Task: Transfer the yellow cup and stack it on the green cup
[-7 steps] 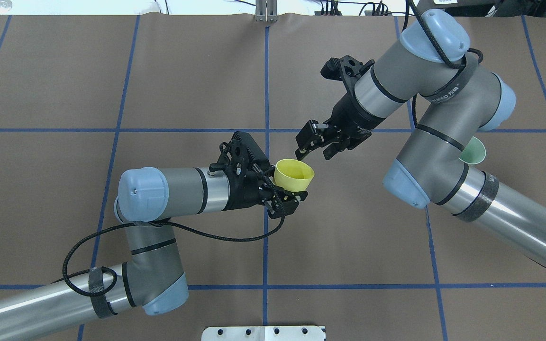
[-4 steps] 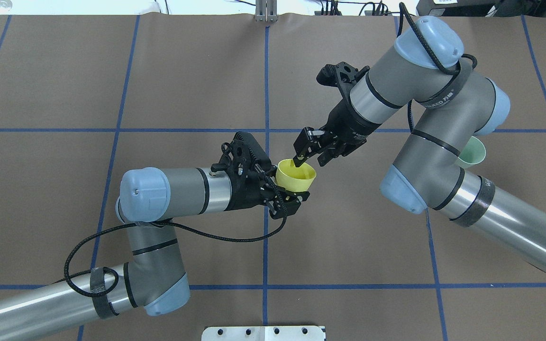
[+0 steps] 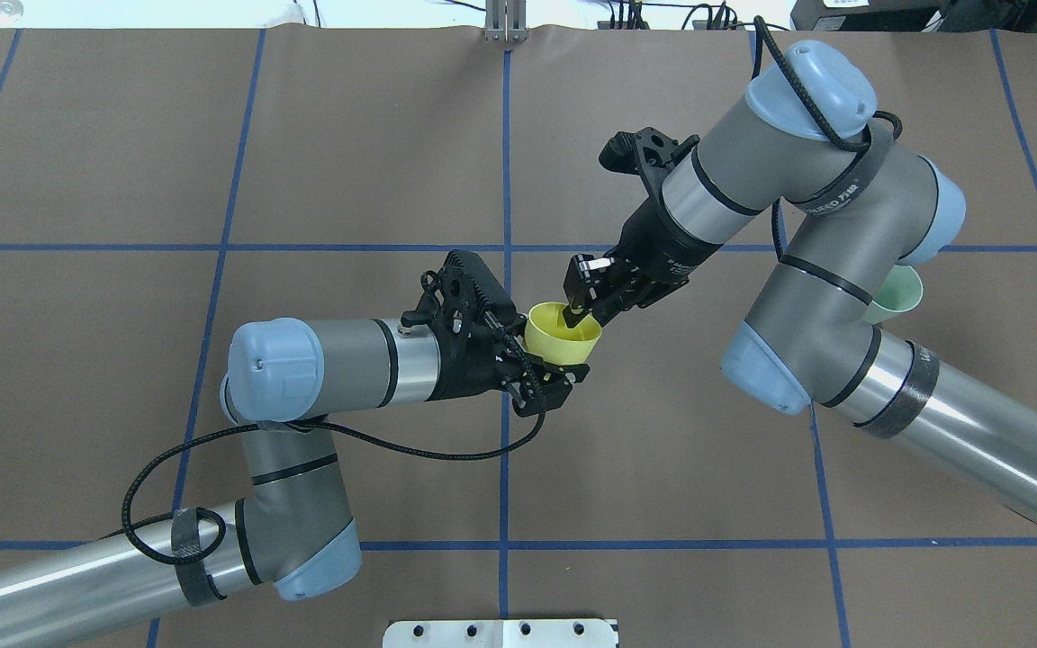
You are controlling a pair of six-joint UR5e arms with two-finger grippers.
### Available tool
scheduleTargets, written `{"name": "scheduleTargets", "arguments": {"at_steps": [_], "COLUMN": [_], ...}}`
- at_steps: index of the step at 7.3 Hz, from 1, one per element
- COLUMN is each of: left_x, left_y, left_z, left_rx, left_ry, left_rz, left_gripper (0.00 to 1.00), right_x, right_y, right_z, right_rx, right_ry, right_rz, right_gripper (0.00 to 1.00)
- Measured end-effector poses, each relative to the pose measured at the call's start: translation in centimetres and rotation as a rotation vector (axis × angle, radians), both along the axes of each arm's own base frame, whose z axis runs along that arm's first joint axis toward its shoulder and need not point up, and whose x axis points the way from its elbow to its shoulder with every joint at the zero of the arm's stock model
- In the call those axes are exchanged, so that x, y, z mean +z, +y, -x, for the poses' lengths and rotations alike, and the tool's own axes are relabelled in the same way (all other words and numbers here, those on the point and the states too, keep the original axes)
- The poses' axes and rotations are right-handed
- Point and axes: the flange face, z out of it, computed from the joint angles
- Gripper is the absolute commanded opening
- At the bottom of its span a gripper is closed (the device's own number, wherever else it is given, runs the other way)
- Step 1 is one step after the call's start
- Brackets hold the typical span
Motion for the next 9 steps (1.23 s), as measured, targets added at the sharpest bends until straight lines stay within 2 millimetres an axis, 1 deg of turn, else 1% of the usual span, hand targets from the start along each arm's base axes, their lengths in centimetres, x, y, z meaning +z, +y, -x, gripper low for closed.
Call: {"name": "scheduleTargets", "arguments": {"at_steps": [4,6,8,9], "left_x": [-0.04,-0.11,-0.12,-0.12], "left_y": [0.02,0.02,0.02,0.02], "left_z": [0.04,0.04,0.04,0.04], "left_rx": [0.000,0.000,0.000,0.000], "left_ry": [0.001,0.002,0.002,0.002], "left_rz": [0.001,0.000,0.000,0.000], "left_gripper": [0.40,0.41,0.41,0.44], "right_x": [0.09,0.38,0.48,0.50], "right_y": [0.46,0.50,0.50,0.53], "right_z": [0.31,0.30,0.21,0.16], "right_rx": [-0.010,-0.011,-0.011,-0.011], "right_ry": [0.000,0.003,0.003,0.003], "right_rz": [0.005,0.007,0.007,0.007], "right_gripper": [0.37,0.23,0.12,0.03]}}
